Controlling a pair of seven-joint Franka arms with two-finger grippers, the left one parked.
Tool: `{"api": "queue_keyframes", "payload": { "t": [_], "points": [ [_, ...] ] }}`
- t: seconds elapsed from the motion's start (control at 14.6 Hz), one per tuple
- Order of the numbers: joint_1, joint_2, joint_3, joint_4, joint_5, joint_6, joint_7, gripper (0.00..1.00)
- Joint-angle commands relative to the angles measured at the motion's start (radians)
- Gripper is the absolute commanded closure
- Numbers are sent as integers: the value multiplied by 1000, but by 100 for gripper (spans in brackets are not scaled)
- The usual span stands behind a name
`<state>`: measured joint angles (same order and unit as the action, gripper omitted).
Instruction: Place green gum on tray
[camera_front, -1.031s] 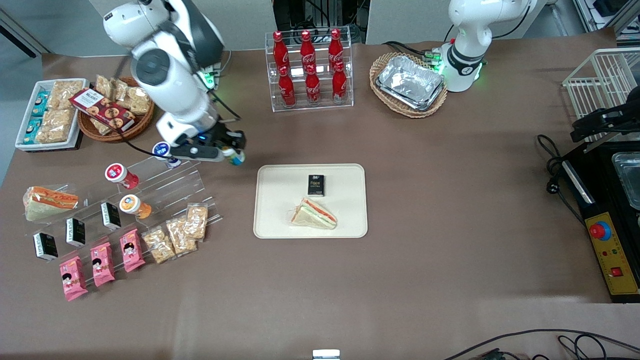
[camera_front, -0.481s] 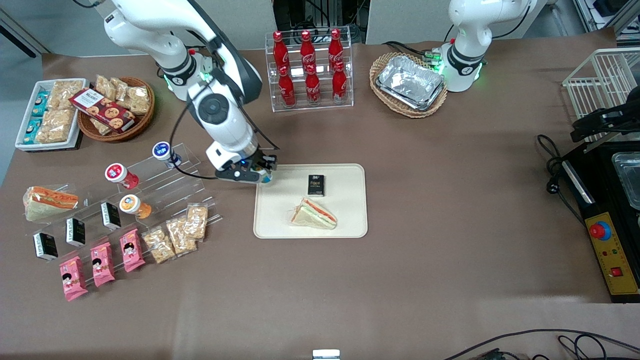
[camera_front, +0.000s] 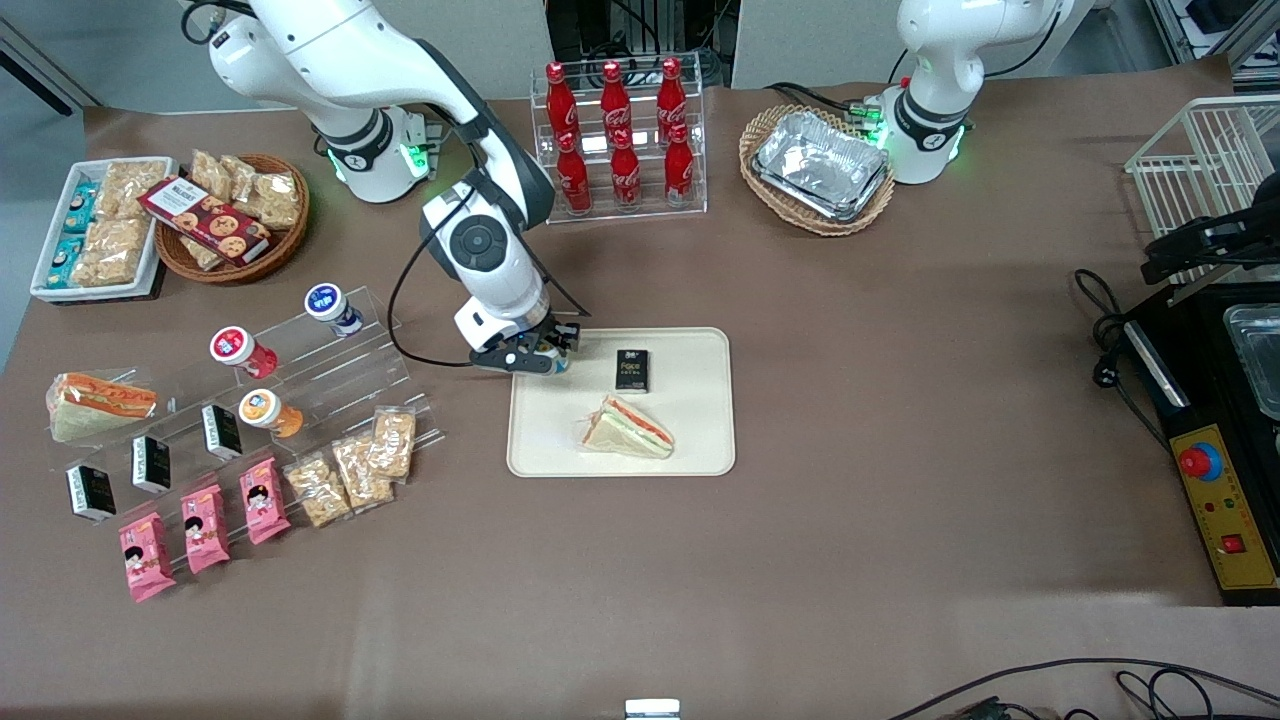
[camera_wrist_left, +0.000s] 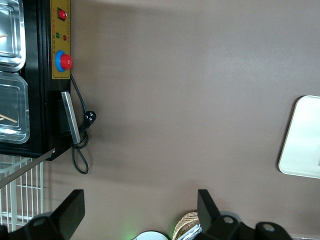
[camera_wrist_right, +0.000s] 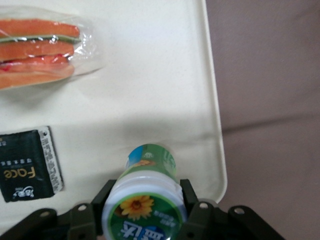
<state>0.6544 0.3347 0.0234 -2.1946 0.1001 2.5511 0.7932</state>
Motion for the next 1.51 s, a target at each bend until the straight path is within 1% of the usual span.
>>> {"api": "queue_keyframes", "payload": {
  "t": [0.0,0.07,0.14,0.21,0.41,0.55,0.69,0.82,1.03,1.1,1.17,1.31,1.37,1.44],
  "points": [
    [22,41,-10,21,-17,38,43,79],
    [22,41,-11,21,-17,38,44,70],
    [21,43,-11,21,-17,38,46,42],
    [21,47,-11,22,-17,38,47,4],
    [13,43,-13,22,-17,34,49,1],
    [4,0,-17,21,-17,11,44,1],
    [-33,-83,-31,33,-17,-85,34,1],
    [-99,-175,-31,59,-19,-202,8,1],
    [-217,-278,-30,127,-17,-395,-127,1],
    [-266,-311,-31,148,-19,-454,-187,1],
    [-339,-344,-25,171,-17,-509,-265,1],
    [-432,-387,-33,240,-17,-639,-401,1],
    [-488,-391,-33,284,-17,-710,-464,0],
    [-525,-391,-37,333,-17,-773,-530,0]
  ]
}}
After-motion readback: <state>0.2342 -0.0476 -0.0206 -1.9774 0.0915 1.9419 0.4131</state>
